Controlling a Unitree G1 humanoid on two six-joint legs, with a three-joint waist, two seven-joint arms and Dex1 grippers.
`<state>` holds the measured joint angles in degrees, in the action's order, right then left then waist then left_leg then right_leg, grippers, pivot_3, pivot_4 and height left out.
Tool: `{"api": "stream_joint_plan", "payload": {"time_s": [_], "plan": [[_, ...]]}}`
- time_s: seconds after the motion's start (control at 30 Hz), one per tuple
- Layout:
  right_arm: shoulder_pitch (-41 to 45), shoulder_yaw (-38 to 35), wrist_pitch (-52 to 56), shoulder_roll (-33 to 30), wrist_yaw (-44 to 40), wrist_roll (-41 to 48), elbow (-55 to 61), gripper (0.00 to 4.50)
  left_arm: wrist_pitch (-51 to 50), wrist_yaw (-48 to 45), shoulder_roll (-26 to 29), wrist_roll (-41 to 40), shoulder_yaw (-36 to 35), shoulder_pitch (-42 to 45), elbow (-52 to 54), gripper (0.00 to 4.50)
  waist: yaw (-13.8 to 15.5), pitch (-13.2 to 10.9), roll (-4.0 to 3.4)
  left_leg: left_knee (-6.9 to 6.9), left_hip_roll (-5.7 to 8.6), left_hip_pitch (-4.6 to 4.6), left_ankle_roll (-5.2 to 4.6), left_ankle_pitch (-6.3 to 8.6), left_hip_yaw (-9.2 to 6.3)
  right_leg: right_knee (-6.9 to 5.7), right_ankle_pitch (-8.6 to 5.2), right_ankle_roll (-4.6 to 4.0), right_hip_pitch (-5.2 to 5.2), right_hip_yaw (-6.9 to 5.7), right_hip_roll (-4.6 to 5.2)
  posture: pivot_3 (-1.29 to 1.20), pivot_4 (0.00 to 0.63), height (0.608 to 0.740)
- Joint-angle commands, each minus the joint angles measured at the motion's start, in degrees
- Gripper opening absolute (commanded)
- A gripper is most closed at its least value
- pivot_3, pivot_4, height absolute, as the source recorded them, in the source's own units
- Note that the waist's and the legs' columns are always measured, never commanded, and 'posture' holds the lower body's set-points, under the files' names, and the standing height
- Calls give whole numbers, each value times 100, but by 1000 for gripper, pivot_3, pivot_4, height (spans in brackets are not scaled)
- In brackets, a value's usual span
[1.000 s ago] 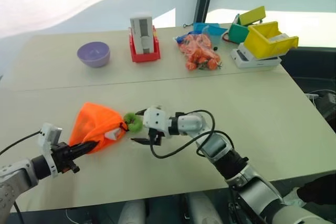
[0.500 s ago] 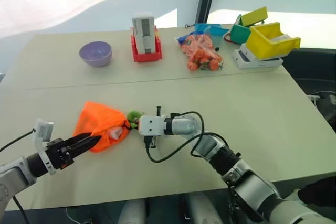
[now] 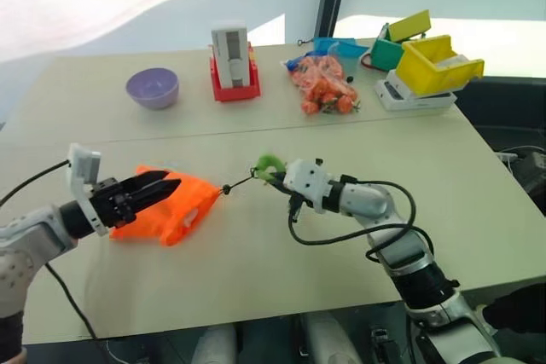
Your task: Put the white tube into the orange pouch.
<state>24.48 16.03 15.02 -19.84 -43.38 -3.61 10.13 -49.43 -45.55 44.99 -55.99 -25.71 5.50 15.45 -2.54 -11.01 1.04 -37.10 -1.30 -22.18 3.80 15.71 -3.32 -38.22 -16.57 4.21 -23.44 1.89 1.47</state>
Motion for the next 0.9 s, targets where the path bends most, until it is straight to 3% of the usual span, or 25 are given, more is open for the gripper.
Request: {"api": "stream_joint_plan", "payload": {"time_s": [0.03,0.13,0.43,0.63,0.9], "plan": [[-60,-78,194,72,78,219,408,0,242,-361,119,310,442,398,-187,3387,8,0,0,0,0,-1,0,0,-1,0,0,0,0,-2,-1,0,150,740],[-60,-67,280,56,113,255,472,0,799,-712,217,1105,1172,743,-471,4469,16,-1,-1,-1,9,-6,0,0,2,1,0,0,1,-12,0,0,150,740],[110,110,214,-27,87,159,413,0,2206,-2384,137,2677,2879,2213,-2152,4469,18,-1,-1,-3,21,-15,1,-2,-2,1,0,0,-1,-27,1,0,150,740],[197,199,132,-56,122,118,389,0,3155,-3325,-140,3596,3656,3209,-3482,4469,13,0,-1,-4,23,-18,0,-2,-3,1,-1,2,-1,-31,0,0,150,740],[206,195,135,-35,193,110,460,0,3877,-3872,-509,4233,3967,3694,-4313,4469,10,0,0,-6,23,-21,0,-2,-7,-1,-2,4,-3,-32,0,0,150,740]]}}
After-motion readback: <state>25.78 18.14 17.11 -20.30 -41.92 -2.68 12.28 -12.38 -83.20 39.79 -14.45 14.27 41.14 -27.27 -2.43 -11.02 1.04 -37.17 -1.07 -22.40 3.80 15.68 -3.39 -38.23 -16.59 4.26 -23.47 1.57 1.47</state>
